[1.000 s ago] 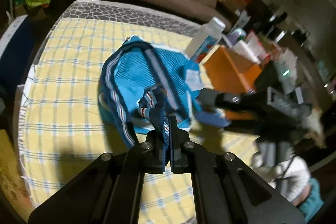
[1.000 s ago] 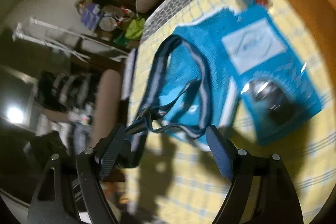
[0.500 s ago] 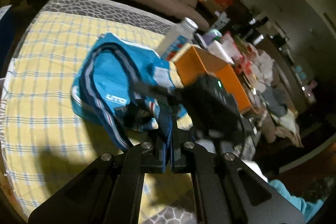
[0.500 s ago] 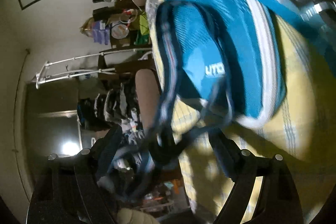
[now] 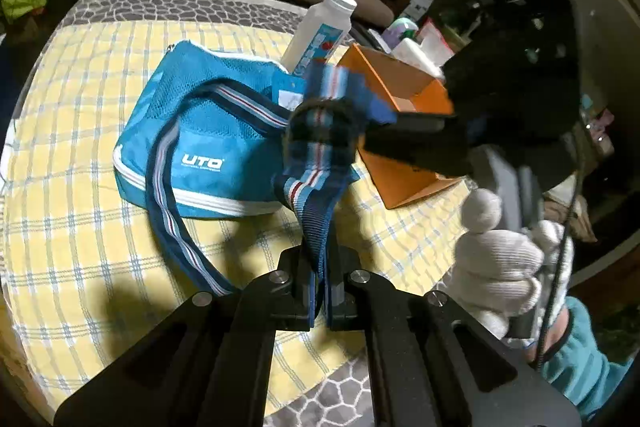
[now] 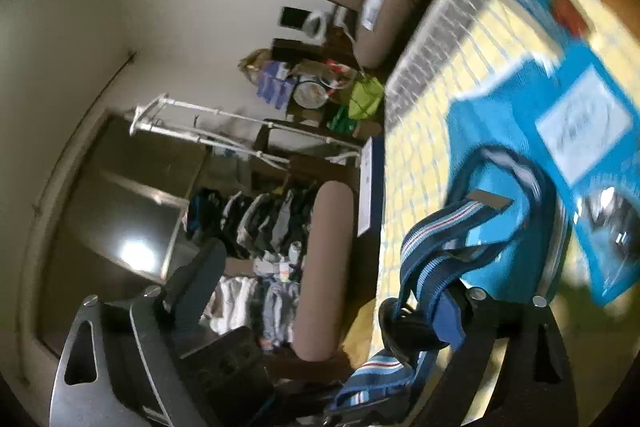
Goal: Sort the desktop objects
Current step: 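Lift the striped strap with the left gripper and carry it toward the box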
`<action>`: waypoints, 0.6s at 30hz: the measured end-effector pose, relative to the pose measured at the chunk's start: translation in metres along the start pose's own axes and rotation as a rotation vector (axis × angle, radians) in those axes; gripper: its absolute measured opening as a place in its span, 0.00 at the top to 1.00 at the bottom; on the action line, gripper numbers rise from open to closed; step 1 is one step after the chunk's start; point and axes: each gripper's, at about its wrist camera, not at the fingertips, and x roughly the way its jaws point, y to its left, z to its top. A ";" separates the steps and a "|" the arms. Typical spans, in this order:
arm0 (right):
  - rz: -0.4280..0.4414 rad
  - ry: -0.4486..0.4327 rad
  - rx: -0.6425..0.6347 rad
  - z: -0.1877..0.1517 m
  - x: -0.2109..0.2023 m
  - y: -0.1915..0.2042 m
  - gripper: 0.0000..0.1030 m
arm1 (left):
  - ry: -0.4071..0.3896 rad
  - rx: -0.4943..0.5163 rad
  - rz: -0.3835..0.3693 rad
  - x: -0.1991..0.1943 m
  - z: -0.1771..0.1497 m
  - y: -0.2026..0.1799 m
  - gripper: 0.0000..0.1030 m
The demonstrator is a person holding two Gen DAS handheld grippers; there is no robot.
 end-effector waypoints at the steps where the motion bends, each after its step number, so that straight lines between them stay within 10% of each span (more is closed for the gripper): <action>1: 0.003 -0.006 -0.032 0.000 -0.004 0.008 0.05 | -0.004 0.007 0.005 0.000 0.000 -0.002 0.98; 18: 0.133 -0.026 -0.201 -0.007 -0.051 0.102 0.00 | -0.110 0.067 0.023 -0.044 0.038 -0.070 0.98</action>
